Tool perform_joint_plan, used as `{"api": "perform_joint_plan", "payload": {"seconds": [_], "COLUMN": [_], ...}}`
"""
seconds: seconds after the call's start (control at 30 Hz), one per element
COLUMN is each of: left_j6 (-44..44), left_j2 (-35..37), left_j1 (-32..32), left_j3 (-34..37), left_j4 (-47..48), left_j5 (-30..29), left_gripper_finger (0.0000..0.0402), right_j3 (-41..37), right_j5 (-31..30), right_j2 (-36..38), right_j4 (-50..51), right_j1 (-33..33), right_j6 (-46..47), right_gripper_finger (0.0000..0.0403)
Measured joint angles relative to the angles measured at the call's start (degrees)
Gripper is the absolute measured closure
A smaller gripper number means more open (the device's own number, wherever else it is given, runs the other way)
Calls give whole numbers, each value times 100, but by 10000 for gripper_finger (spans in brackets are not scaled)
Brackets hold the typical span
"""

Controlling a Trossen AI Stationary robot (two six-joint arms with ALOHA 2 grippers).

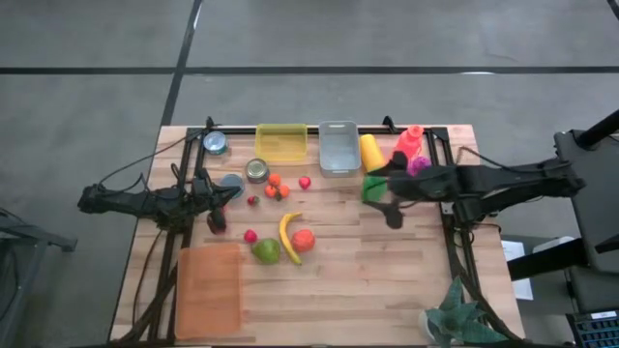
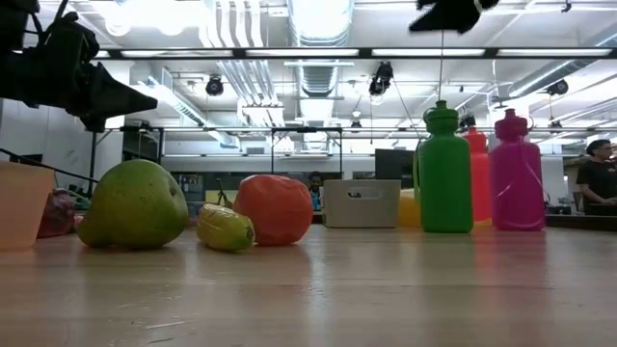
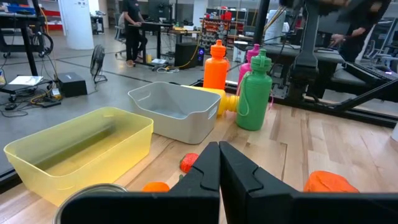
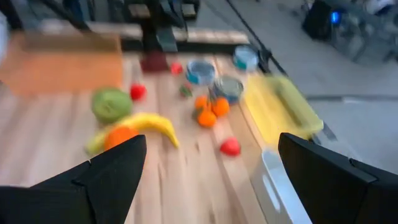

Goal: Pick & Place Food Item
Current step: Put the orange tumbler into the orange bin

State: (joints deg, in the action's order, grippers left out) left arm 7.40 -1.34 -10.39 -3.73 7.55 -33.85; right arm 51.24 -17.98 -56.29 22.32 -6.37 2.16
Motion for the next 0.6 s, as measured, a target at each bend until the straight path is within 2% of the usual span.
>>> {"api": "perform_joint_plan", "payload": {"seconds": [0.17, 0.27, 0.33, 0.47, 0.6], "left_j6": [0, 0, 0, 0, 0], "left_j2": [0, 0, 0, 0, 0], "left_j1": [0, 0, 0, 0, 0], "left_j3": [0, 0, 0, 0, 1], "left_j4": [0, 0, 2, 0, 0], "left_j5": [-1, 0, -1, 1, 1], "left_gripper_finger": [401, 401, 401, 401, 401], "right_j3": [-54, 277, 606, 1213, 1767], "right_j5": [4, 94, 458, 1571, 1849], "right_j2": [-904, -1503, -1851, -2407, -2782], "right_j4": [-182, -238, -192, -160, -110], "right_j1": [449, 766, 956, 1158, 1160], "right_j6": [-110, -260, -235, -426, -504], "right_gripper_finger": [42, 42, 42, 42, 42]}}
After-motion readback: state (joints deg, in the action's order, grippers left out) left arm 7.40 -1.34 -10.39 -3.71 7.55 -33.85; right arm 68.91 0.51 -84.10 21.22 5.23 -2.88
